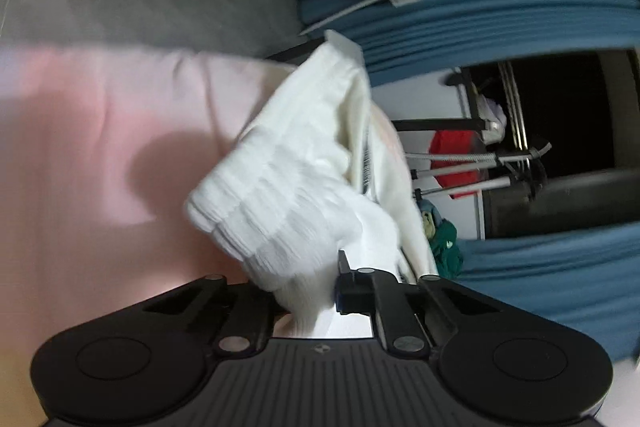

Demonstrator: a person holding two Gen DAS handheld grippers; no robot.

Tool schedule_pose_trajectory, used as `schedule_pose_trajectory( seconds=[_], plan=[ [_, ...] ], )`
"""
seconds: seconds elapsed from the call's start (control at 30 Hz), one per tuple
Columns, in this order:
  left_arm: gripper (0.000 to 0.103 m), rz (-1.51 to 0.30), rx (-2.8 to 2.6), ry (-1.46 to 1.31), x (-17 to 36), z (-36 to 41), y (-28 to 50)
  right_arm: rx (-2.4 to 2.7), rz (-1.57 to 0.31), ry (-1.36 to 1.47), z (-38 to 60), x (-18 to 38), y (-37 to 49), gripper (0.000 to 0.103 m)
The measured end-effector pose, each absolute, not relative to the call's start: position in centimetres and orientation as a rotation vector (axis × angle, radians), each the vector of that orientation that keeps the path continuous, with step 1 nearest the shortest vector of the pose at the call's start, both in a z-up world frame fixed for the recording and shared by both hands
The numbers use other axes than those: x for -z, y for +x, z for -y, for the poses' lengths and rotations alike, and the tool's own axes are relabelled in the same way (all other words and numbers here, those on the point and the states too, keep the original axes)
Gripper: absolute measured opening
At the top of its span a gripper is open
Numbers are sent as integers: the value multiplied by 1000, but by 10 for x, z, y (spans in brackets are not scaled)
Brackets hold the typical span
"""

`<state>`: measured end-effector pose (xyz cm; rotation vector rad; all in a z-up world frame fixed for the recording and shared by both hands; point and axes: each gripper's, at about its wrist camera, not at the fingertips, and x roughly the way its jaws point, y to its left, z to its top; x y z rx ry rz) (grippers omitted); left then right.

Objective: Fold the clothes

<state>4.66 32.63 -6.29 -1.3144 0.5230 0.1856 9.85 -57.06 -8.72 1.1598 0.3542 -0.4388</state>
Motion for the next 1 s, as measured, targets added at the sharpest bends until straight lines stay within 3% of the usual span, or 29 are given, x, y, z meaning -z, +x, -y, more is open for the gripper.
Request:
schedule_pose_trajectory(
  seconds=[0.13,0.33,0.43,0.7,0.8,0.87,0.93,1.0],
  plan=[
    [7,-457,-166,-1356,33,-362,27,448,-282,1104,571,76,91,7],
    [7,-623,-214,-1297,30,-377,15,653,-361,1026,576,77,72,7],
    [8,-709,-260,-1282,46,-384,19,763,-553,1072,583,104,68,7],
    [14,-786,-212,-1117,54,-384,21,811,-568,970,572,90,70,14],
    [23,-802,-188,-974,39,-378,10,849,-505,893,570,71,63,34],
    [29,-805,-159,-884,28,-370,1,860,-450,838,564,56,58,60],
    [68,-795,-215,-757,14,-358,-12,833,-399,792,556,40,57,69],
    [74,-756,-248,-640,1,-346,-24,783,-364,751,547,26,60,70]
  ],
)
